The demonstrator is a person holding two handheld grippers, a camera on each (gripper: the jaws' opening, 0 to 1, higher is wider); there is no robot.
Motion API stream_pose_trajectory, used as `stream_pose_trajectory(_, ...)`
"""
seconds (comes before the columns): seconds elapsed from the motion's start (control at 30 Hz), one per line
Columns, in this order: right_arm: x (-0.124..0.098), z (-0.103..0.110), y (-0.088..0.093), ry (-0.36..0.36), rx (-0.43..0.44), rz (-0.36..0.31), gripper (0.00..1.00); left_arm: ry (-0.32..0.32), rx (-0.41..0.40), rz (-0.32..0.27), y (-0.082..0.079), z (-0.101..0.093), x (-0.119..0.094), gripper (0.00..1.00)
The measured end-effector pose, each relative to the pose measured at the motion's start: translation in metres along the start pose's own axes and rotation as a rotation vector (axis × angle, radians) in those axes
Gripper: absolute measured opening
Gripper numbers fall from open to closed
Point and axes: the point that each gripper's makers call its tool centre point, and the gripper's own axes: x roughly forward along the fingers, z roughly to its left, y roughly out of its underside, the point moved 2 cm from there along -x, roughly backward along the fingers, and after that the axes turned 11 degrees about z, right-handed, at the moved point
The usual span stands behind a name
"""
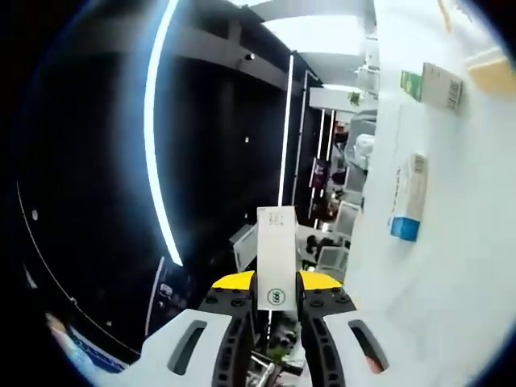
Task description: Arrange the small medicine boxes into an aligned row inside the storage area until every box is upright, visible, and separated from the surrounding clutter.
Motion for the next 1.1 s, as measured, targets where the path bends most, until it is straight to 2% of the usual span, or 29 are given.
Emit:
stream_pose_trajectory(0.17,0.004,0.012,0.013,-0.032,0.008,0.013,0.17,0.019,-0.024,-0.017,-0.001,-0.003,0.0,0.92)
stream_pose_trajectory(0.23,0.003,0.014,0.02,-0.039,0.006,0.013,0.17,0.031,-0.056,-0.028,0.0,-0.004,0.001,0.91)
stream_pose_trajectory(0.3,0.003,0.013,0.024,-0.044,0.013,0.01,0.17,0.046,-0.107,-0.019,0.002,-0.002,0.004,0.86)
stream_pose_trajectory(0.37,0.004,0.013,0.031,-0.044,0.015,0.013,0.17,0.041,-0.145,-0.065,-0.007,0.003,0.006,0.84)
stream_pose_trajectory(0.5,0.01,0.007,0.039,-0.039,0.025,0.03,0.17,0.078,-0.176,-0.09,-0.017,0.001,0.011,0.85)
stream_pose_trajectory(0.6,0.018,0.008,0.041,-0.039,0.027,0.042,0.17,0.09,-0.203,-0.115,-0.026,0.002,0.017,0.85)
stream_pose_trajectory(0.7,0.023,0.014,0.042,-0.054,0.026,0.046,0.17,0.137,-0.284,-0.136,-0.034,0.001,0.025,0.86)
stream_pose_trajectory(0.83,0.027,0.022,0.043,-0.062,-0.006,0.055,0.17,0.155,-0.283,-0.161,-0.041,-0.005,0.032,0.87)
stream_pose_trajectory(0.9,0.027,0.024,0.043,-0.068,-0.008,0.053,0.17,0.179,-0.306,-0.164,-0.043,-0.009,0.035,0.88)
stream_pose_trajectory(0.97,0.025,0.03,0.044,-0.082,-0.018,0.053,0.17,0.217,-0.342,-0.201,-0.051,-0.015,0.037,0.88)
stream_pose_trajectory(1.1,0.02,0.034,0.04,-0.087,-0.026,0.033,0.17,0.262,-0.355,-0.201,-0.057,-0.025,0.043,0.88)
